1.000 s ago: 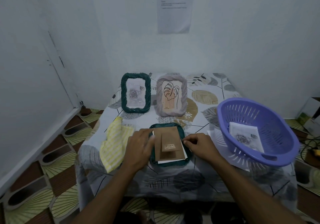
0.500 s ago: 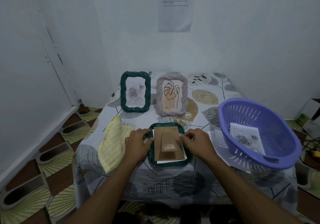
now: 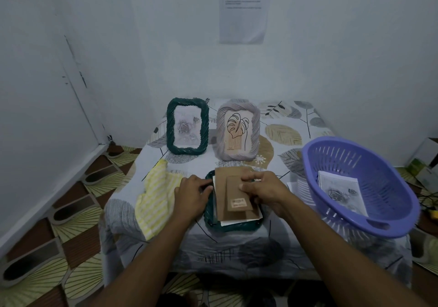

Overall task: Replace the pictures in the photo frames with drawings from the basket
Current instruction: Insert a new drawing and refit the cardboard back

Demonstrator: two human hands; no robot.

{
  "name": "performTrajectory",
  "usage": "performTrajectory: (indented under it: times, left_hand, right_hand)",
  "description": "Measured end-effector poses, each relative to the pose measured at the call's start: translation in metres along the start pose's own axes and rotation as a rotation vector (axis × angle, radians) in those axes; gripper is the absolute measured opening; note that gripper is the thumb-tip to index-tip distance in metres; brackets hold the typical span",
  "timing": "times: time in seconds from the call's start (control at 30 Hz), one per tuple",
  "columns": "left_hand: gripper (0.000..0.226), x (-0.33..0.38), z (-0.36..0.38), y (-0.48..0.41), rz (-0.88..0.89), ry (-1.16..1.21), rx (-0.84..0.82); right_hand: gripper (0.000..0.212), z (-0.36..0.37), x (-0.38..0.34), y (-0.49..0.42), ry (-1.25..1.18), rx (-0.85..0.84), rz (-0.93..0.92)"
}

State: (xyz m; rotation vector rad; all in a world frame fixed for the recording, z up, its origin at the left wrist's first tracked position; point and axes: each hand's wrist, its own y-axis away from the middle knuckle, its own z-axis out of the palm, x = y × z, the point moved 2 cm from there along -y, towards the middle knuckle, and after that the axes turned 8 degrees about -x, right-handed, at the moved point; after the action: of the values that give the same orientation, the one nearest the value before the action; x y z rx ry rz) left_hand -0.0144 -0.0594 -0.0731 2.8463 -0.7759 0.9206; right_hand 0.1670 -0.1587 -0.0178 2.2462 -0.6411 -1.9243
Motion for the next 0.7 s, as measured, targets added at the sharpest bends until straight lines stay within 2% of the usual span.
performTrajectory:
  times: [0.2,0.33,0.47,0.7]
  left_hand:
    - [0.041,0.005,0.0,0.002,-0.021,-0.07,-0.031]
    - [0.034,0.007,-0.002,0.004,-0.037,0.003,-0.016]
    - [0.037,0.012,-0.002,0.006,0.03,-0.103,-0.054]
    - [0.056,0.026,0.008,0.002,0.047,-0.212,-0.14]
  right_hand:
    - [0.021,-0.02,0.002,0.003,-0.111,0.031,0.005]
    - [0.02,-0.016,0.006,0.002,-0.216,0.014,0.042]
    - [0.017,-0.018,-0.001,0.006,-0.341,0.036,0.016]
    - [0.02,-0.047,0.005,0.01,-0.27,0.172,-0.005]
